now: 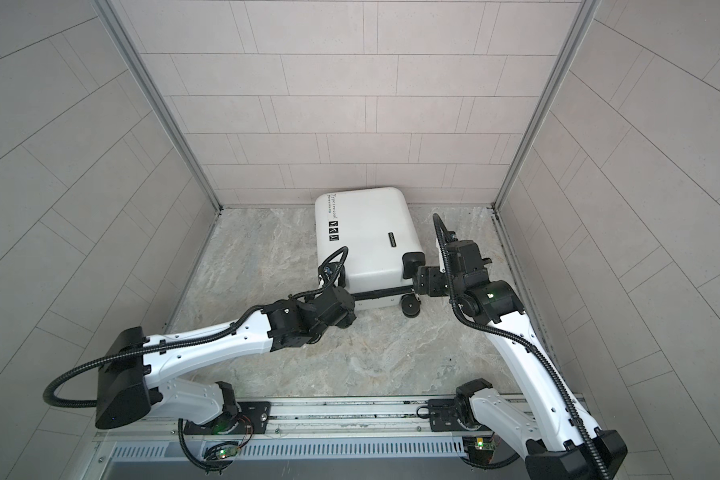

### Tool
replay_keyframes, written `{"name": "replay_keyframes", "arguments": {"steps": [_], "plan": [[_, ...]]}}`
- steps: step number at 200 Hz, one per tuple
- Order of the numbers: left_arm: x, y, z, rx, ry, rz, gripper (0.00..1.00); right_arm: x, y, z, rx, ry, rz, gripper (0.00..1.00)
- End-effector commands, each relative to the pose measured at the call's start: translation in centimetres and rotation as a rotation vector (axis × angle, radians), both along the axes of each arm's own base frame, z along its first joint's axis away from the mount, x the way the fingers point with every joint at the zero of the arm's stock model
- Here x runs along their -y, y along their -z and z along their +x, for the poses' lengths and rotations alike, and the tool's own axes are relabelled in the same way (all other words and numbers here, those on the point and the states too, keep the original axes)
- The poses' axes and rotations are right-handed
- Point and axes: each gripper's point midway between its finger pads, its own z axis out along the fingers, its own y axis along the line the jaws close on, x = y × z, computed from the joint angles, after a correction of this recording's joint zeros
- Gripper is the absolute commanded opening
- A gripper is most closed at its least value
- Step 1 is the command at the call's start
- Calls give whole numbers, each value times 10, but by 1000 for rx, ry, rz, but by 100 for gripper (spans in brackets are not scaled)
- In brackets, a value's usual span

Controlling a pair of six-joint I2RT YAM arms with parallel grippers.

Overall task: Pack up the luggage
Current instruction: 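Reach the left gripper to the suitcase's nearer wheel while the right holds the other wheel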

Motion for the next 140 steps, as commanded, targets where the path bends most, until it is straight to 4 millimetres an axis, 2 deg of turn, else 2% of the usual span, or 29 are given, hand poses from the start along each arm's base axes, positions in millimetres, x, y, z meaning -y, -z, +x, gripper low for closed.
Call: {"name": "replay_keyframes", "arguments": {"steps": [1, 34, 80, 109, 140], "plan": [[-6, -5, 13, 35, -52, -24, 76, 3, 5, 1, -7, 25, 1, 89], [-13, 3, 19, 16, -62, -14, 56, 2, 11, 1, -19, 28, 12, 87], [-37, 14, 19, -3, -96, -8, 19, -5, 12, 5, -26, 18, 52, 87], [-58, 14, 21, -1, -117, 10, 7, -20, 16, 8, -46, -28, 110, 86], [-85, 14, 24, -7, -147, 29, 1, -36, 18, 10, -58, -54, 151, 85]]}}
